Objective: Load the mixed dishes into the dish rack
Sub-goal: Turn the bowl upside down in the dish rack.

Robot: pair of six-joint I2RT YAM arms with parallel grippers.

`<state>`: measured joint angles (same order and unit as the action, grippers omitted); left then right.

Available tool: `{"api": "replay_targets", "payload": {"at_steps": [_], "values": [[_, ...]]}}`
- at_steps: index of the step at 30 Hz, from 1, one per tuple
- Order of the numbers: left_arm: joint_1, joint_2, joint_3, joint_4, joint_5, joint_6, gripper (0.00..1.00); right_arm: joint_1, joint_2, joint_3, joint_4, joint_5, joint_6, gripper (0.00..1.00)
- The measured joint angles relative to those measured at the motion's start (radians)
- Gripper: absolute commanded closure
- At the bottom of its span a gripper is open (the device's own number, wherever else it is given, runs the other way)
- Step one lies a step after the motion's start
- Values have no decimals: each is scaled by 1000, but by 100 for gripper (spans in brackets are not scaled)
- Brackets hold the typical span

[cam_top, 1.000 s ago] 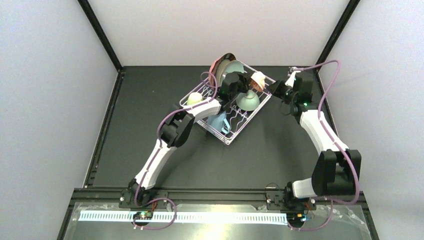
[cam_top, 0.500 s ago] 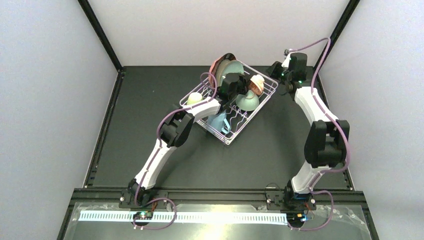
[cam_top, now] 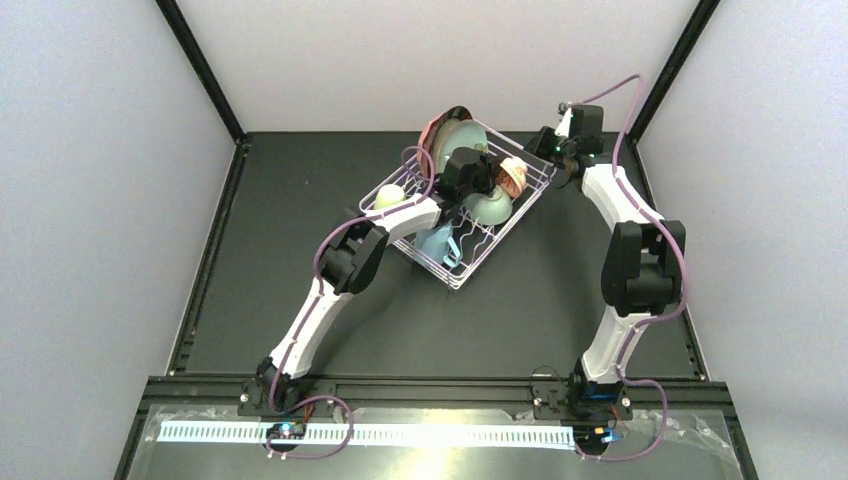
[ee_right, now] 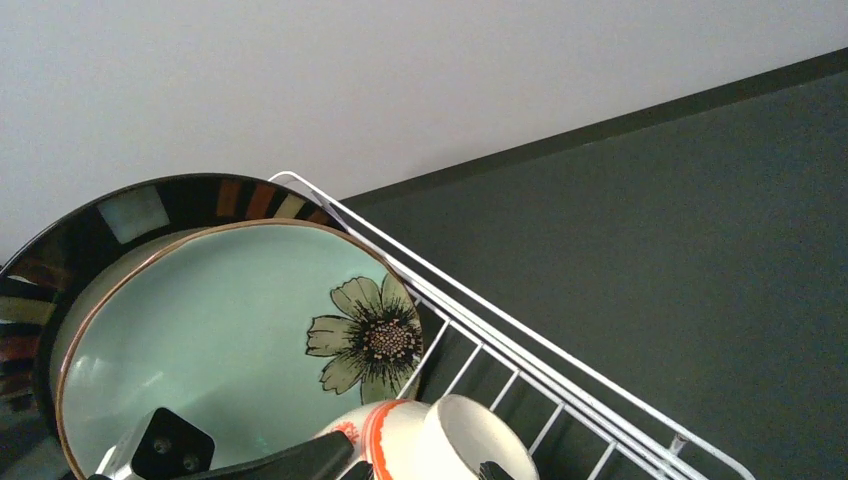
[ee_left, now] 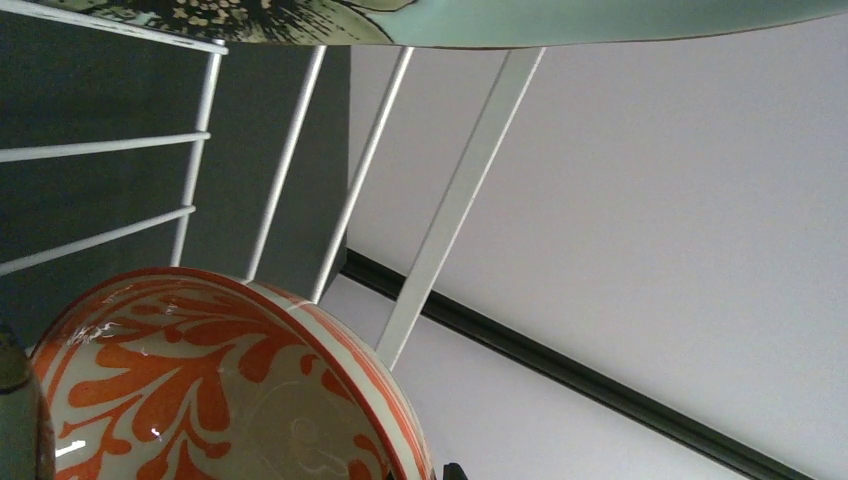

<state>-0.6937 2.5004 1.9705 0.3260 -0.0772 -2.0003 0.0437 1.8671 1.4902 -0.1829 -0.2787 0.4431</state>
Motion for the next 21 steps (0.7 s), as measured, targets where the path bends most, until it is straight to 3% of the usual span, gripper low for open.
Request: {"api": "replay_targets", "payload": {"at_steps": [21], "values": [[5,-34,-50,-56,21,-26,98,0,125,41,-37,-51,-18,41]]}}
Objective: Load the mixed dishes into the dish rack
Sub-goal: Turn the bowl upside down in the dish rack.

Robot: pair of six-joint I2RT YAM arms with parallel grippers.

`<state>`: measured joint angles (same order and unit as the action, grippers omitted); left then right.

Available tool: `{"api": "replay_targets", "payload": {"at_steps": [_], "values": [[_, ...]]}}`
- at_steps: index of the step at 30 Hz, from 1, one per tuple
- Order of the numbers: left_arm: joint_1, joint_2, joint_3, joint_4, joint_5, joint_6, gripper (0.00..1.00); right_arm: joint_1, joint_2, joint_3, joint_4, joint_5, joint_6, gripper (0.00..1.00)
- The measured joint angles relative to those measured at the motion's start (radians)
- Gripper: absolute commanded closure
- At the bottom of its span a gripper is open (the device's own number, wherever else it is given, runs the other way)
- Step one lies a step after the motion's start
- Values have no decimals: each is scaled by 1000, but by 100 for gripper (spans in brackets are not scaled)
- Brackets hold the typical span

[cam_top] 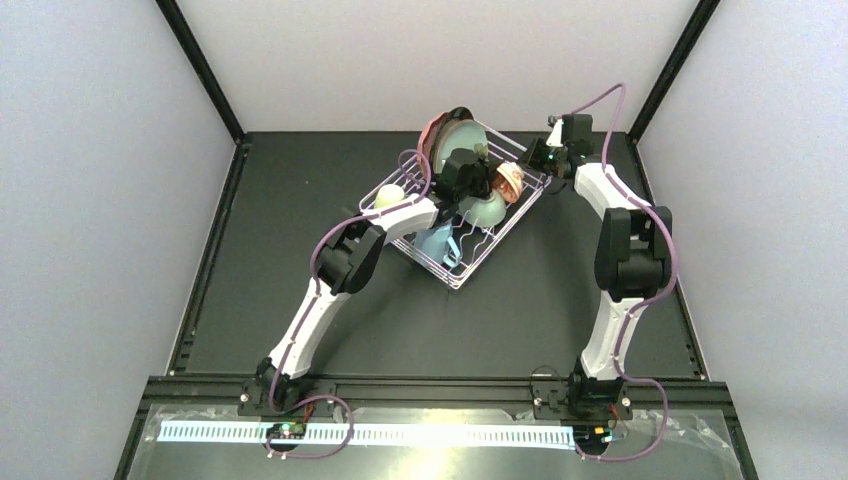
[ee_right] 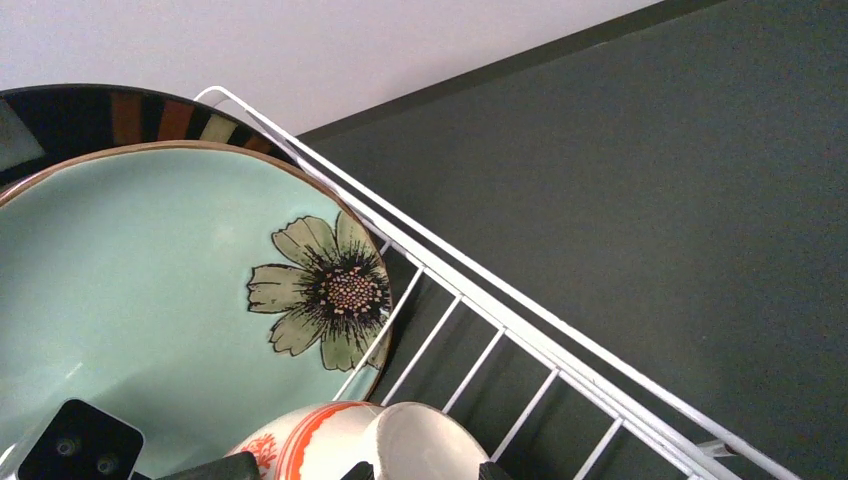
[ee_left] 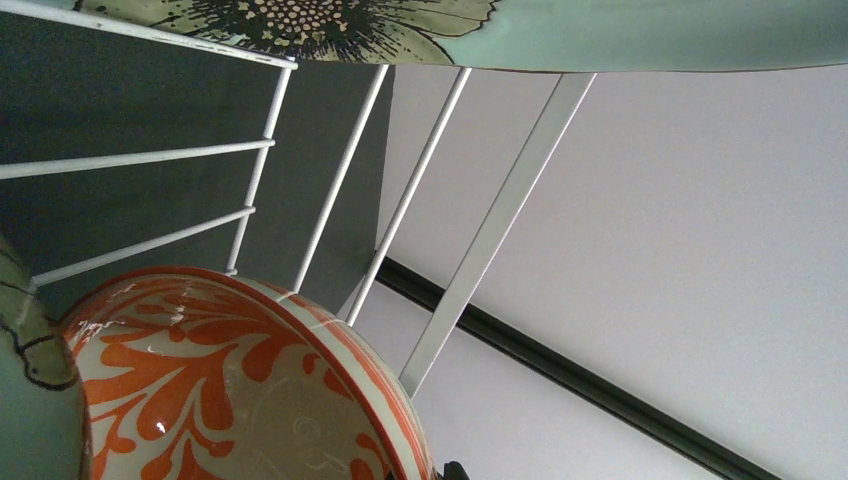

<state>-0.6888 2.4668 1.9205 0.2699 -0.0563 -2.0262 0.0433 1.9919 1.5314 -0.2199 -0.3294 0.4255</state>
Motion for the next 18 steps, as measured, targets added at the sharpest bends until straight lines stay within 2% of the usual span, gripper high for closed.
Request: {"api": "replay_targets", "payload": {"at_steps": [7,18], "values": [[0,0,-1,-1,0,-2,92,0,2,0,3,-37,3,43],[4,-17,-1,-58,1,0,77,-3,23,0,14,-96,11,44]]}}
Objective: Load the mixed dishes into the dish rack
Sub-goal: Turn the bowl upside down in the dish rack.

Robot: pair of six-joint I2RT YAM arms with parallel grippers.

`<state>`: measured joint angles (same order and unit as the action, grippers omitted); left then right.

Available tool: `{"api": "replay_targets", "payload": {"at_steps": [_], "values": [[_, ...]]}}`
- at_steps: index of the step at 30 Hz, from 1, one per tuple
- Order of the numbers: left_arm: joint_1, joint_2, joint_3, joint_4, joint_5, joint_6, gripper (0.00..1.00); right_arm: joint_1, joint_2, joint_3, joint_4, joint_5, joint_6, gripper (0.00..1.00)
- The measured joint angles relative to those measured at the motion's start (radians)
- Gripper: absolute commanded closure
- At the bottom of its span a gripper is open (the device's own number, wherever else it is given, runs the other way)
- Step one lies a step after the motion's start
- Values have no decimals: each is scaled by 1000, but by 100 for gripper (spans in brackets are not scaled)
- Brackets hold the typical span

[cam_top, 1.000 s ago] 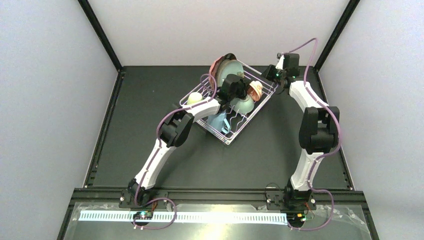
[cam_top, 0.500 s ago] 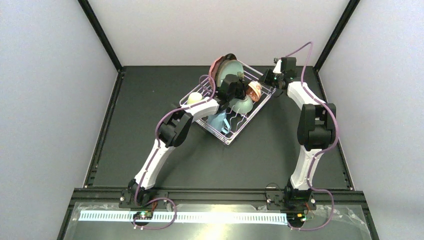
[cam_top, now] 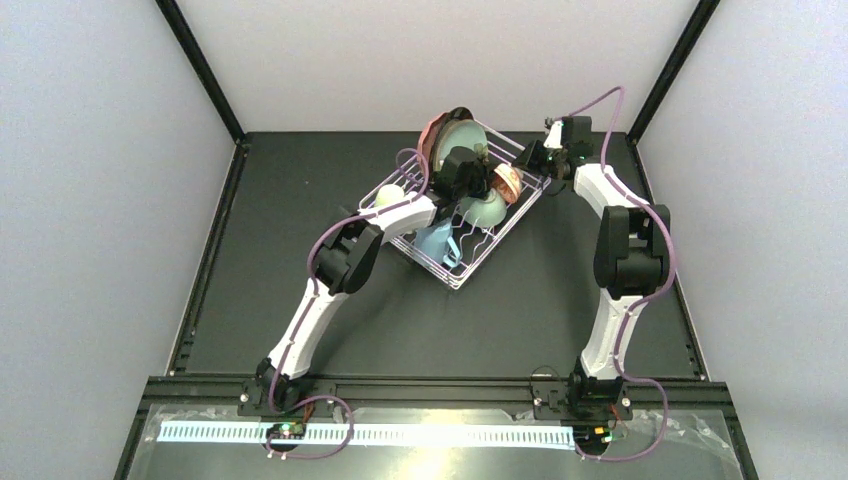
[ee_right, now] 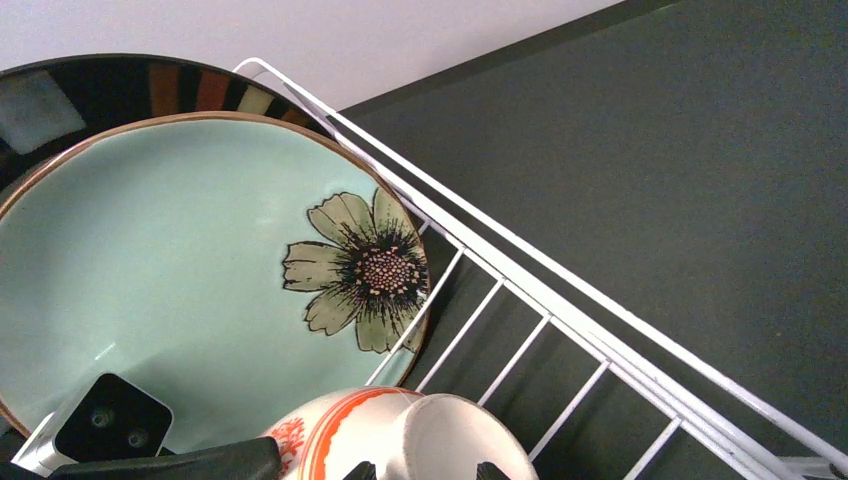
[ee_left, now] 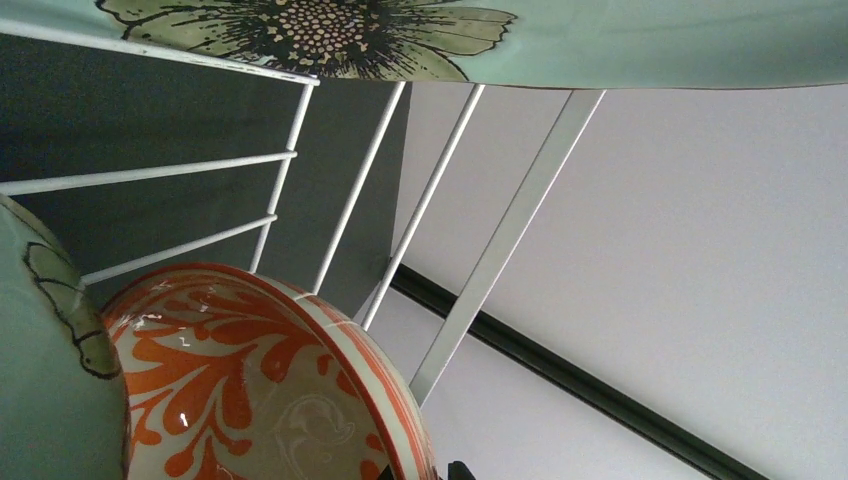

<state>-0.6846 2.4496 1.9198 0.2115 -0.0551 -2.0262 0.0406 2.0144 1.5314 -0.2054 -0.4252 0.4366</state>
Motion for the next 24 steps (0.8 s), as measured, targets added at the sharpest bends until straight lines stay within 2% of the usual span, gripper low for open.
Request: {"api": "replay_targets", "payload": {"at_steps": [7,24], "values": [[1,-11,0,-27,1,12,73,0,0,0,4,-26,11,44],[3,-79,13,-233,14,107,71,3,1,0,9,-57,18,44]]}}
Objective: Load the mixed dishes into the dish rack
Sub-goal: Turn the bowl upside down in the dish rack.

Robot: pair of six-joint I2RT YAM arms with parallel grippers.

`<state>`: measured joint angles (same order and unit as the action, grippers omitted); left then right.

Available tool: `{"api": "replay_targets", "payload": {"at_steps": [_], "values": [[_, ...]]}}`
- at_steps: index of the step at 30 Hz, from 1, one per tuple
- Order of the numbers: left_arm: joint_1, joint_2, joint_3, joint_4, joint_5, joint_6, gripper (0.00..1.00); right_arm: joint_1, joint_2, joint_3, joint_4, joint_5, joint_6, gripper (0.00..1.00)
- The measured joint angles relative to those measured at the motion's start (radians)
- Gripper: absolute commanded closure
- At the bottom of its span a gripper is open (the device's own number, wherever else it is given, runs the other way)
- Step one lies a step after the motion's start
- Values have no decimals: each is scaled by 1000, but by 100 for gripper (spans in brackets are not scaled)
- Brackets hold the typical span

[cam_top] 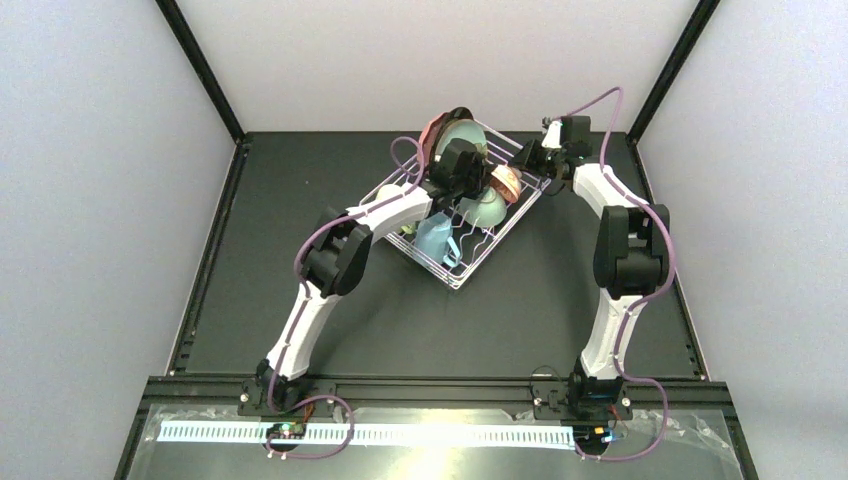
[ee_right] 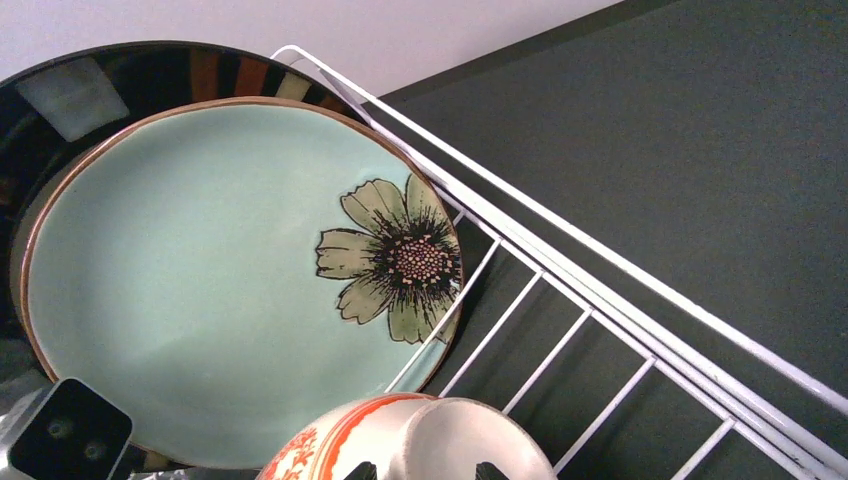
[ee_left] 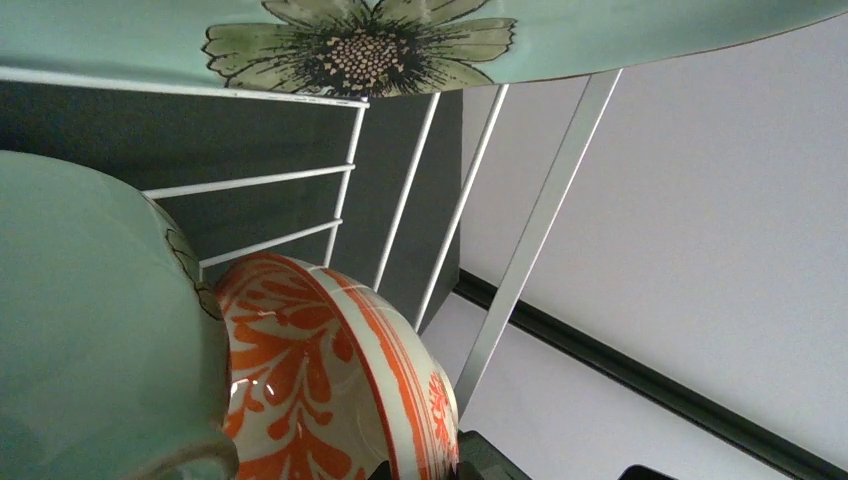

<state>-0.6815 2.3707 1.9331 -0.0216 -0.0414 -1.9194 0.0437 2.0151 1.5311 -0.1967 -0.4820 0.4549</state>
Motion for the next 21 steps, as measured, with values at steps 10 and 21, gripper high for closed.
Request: {"api": "replay_targets", "payload": {"at_steps": [10,21], "values": [[8,-61,-15,-103,-6,60,71,10,0,0,18,-18,19,45],[32,-190,-108,-138,-11,89,71,28,0,-30,36,-23,27,45]]}}
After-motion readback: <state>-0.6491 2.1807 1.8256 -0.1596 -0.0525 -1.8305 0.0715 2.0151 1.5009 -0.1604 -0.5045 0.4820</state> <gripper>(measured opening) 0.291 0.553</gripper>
